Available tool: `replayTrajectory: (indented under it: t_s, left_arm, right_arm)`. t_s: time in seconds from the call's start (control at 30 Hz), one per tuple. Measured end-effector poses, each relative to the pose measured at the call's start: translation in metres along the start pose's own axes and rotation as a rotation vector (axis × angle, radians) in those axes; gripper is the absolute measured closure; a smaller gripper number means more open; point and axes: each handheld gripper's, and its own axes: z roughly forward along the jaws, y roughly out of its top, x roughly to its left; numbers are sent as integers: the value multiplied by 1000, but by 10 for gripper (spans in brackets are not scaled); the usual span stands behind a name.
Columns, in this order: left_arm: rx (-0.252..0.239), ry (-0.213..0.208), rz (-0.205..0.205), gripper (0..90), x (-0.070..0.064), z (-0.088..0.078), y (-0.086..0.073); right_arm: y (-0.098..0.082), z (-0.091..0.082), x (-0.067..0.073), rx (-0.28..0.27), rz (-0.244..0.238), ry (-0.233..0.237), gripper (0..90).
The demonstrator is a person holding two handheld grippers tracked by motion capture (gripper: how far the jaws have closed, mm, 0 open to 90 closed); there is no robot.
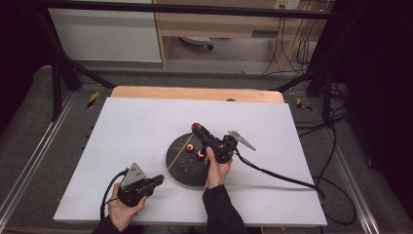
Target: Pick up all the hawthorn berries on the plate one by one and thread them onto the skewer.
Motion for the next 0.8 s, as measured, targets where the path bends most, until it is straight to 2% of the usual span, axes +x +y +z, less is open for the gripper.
replayTrajectory:
  t_s: [0.5, 0.63, 0.8]
  left_arm:
    - [-15, 8, -33, 883, -6, 7, 2]
    - [-15, 19, -41, 884, -7, 8, 3]
    - [-13, 5, -60, 884, -7, 12, 7]
  right_arm:
    - [-10, -1, 0, -12, 30, 16, 628]
    - [-14, -1, 0, 2, 39, 21, 628]
    - [-20, -3, 0, 11, 46, 23, 629]
